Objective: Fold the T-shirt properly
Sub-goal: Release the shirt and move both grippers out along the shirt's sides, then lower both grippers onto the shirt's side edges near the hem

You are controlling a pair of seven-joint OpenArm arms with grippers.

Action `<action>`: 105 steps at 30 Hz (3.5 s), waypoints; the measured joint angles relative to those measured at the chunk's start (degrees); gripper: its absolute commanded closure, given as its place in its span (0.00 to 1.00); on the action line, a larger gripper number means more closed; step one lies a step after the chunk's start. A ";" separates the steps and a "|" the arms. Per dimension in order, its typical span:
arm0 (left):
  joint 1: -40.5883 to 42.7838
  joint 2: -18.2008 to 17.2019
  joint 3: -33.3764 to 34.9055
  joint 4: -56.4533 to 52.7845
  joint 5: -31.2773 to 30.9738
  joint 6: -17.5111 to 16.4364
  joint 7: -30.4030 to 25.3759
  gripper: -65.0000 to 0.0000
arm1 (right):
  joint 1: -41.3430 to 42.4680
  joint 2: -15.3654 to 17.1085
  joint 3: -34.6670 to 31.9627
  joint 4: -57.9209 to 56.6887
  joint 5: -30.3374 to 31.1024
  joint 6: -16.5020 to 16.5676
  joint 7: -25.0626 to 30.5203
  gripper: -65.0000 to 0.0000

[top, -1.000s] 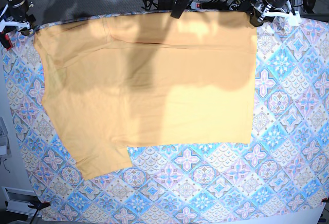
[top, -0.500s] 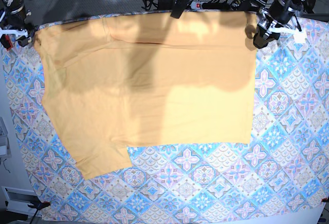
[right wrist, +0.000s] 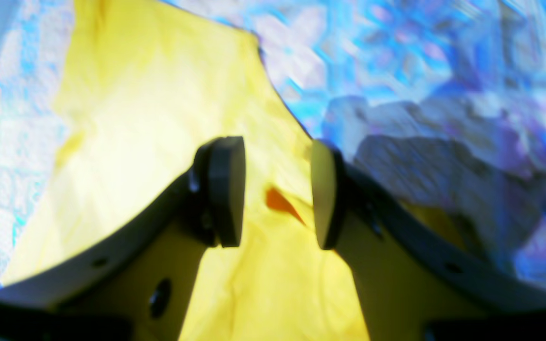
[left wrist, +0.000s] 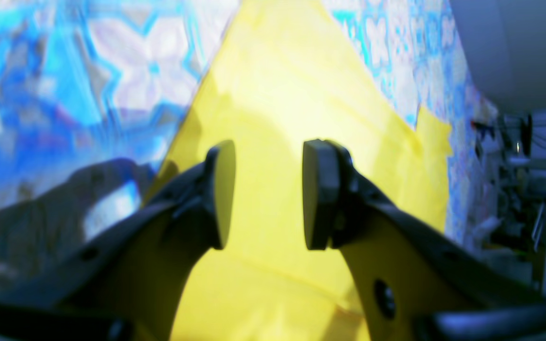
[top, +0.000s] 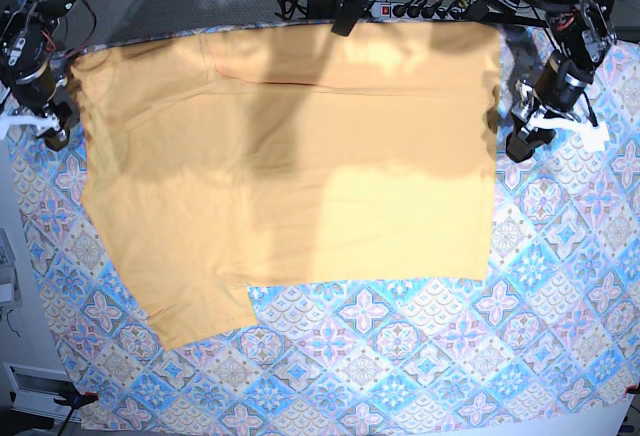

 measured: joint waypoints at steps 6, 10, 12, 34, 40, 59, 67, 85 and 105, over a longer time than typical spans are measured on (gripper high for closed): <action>-8.85 0.02 -0.07 -8.24 5.44 0.11 0.11 0.65 | 7.52 -0.31 -7.61 0.02 -12.59 0.57 -1.14 0.66; -14.97 0.00 0.00 -11.93 9.35 -0.11 0.07 0.65 | 12.26 -0.17 -12.90 -1.07 -17.46 0.31 -0.68 0.66; -17.94 -0.09 -0.04 -14.49 10.82 -0.11 -0.20 0.65 | 14.64 -0.28 -14.49 -3.13 -18.64 0.26 -0.52 0.66; -44.00 -2.25 0.17 -45.64 28.76 -0.02 -1.64 0.65 | 22.14 -0.26 -17.16 -11.15 -20.94 0.15 -0.50 0.66; -45.00 -2.27 0.55 -51.67 30.16 0.28 -6.56 0.65 | 21.90 -0.28 -17.16 -10.86 -20.96 0.15 -0.50 0.66; -44.50 -0.81 9.55 -54.42 29.70 0.20 -12.76 0.65 | 19.91 -0.26 -17.11 -8.11 -20.81 -0.02 -0.63 0.66; -42.91 -0.96 9.31 -54.40 29.29 0.02 -14.64 0.65 | 20.17 -0.31 -17.11 -7.78 -20.55 0.17 -0.68 0.66; -42.93 -1.84 9.29 -54.40 29.31 0.24 -14.56 0.65 | 20.20 -0.31 -17.11 -7.80 -20.55 0.17 -0.66 0.66; -41.77 -0.15 9.40 -54.25 29.20 -0.28 -15.74 0.65 | 20.33 -0.44 -17.11 -7.98 -20.55 0.13 -0.61 0.66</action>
